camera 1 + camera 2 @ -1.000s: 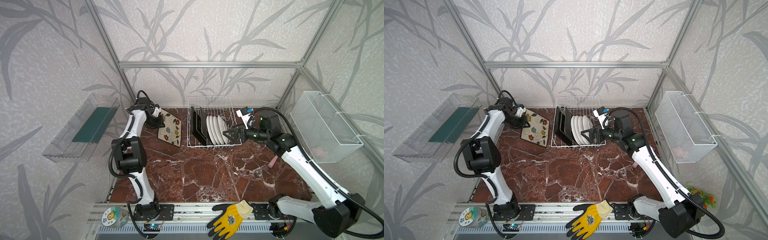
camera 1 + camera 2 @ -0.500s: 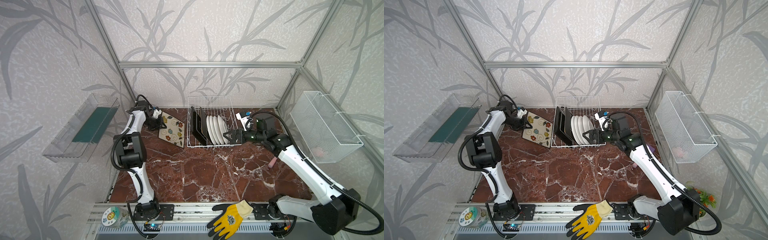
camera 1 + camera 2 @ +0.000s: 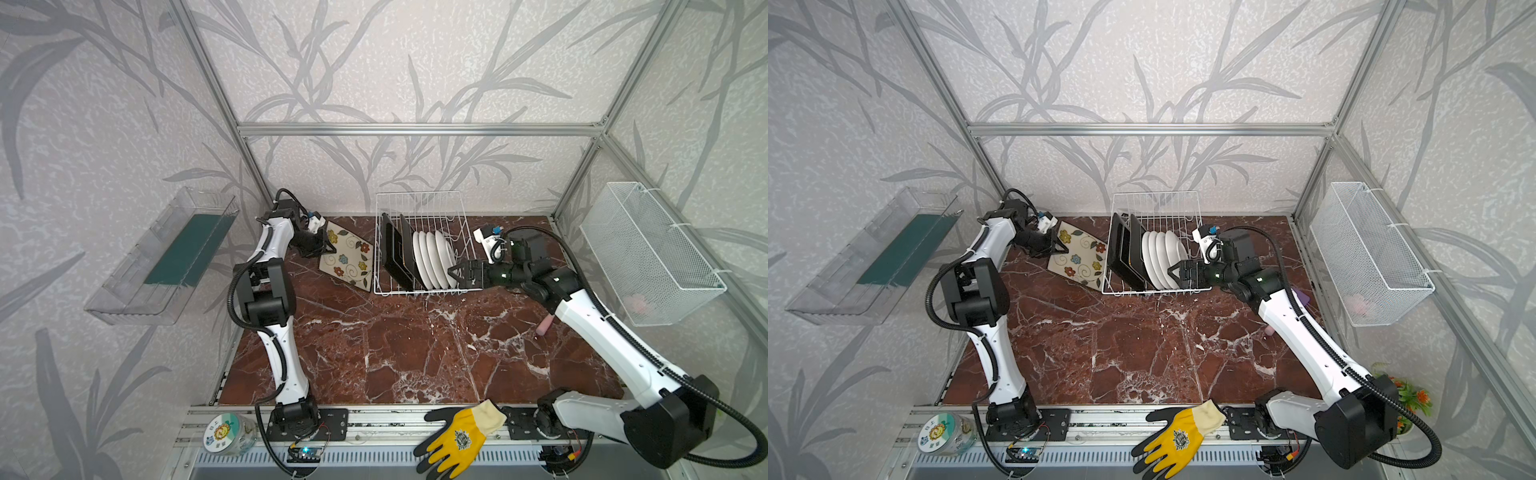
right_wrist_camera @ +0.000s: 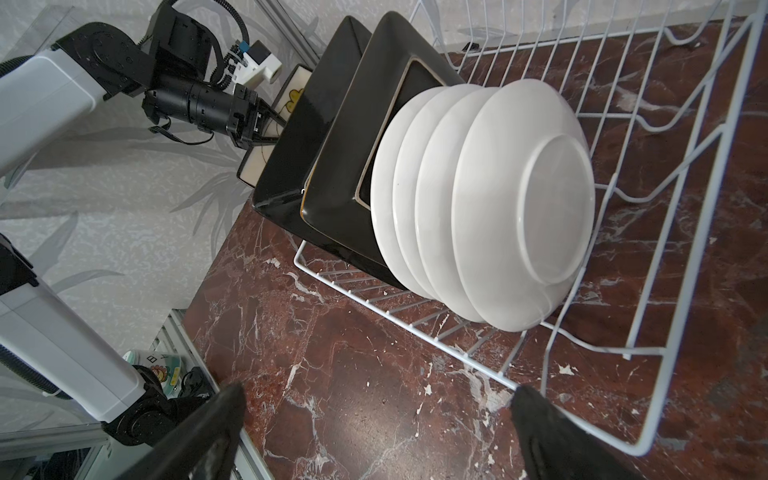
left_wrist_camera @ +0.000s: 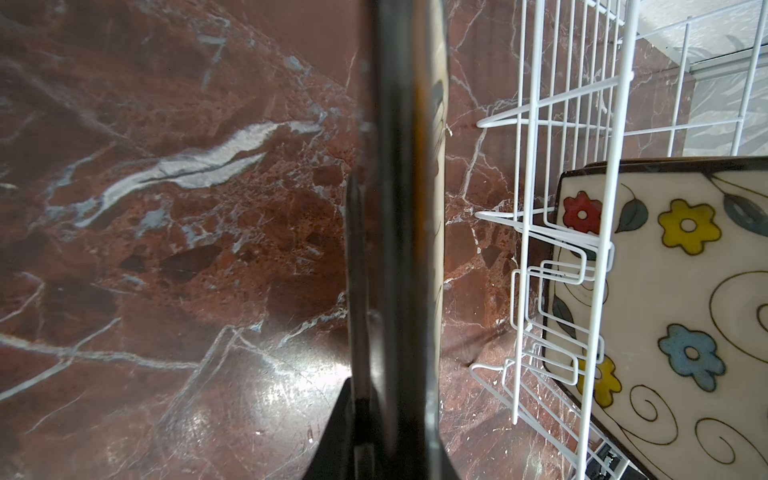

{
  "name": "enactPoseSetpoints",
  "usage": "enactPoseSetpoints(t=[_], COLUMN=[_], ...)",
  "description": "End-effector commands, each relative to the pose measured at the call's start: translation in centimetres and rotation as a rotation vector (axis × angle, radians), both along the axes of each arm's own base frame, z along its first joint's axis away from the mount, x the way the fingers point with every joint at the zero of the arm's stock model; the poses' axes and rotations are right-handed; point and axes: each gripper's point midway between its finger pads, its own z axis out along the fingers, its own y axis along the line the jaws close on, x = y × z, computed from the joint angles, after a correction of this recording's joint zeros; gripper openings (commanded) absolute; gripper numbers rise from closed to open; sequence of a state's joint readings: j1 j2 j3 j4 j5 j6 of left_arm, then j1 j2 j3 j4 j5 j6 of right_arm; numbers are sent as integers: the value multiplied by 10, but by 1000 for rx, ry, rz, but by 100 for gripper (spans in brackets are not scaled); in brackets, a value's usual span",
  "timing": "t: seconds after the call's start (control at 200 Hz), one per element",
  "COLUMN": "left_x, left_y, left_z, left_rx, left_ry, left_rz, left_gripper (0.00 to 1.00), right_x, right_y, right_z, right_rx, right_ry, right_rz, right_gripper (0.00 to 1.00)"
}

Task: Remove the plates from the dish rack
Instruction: 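Lay the floral plate flat on the table and open the left gripper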

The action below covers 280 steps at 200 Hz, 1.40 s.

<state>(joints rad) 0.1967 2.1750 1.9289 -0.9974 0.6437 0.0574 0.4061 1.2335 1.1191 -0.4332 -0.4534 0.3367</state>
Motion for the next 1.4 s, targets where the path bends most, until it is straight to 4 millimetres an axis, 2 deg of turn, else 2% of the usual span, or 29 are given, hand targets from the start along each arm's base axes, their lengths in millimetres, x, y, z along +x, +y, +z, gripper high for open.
enactPoseSetpoints(t=[0.0,0.21,0.52,0.805,0.87,1.085,1.32,1.395], left_x=[2,-1,3,-4,-5,-6,-8,-8], left_y=[26,39,49,60,61,65,73,75], left_z=[-17,-39,-54,-79,-81,-92,-107,-109], left_rx=[150,146,155,189,183,182,191,198], left_ry=[-6,47,79,128,132,146,167,167], left_rz=[-20,7,20,30,32,44,79,84], left_gripper=[0,0,16,24,24,35,38,42], right_x=[-1,-4,-1,1,0,-7,-9,-9], right_y=[2,0,2,2,1,-6,-12,-12], right_z=[1,2,0,-3,-3,-1,-4,-7], right_rx=[12,-4,7,14,7,9,22,19], right_ry=[-1,-3,-6,-10,-14,-31,-35,-32], right_rz=[6,10,7,1,1,-26,-65,-66], right_gripper=[99,99,99,99,99,99,99,99])
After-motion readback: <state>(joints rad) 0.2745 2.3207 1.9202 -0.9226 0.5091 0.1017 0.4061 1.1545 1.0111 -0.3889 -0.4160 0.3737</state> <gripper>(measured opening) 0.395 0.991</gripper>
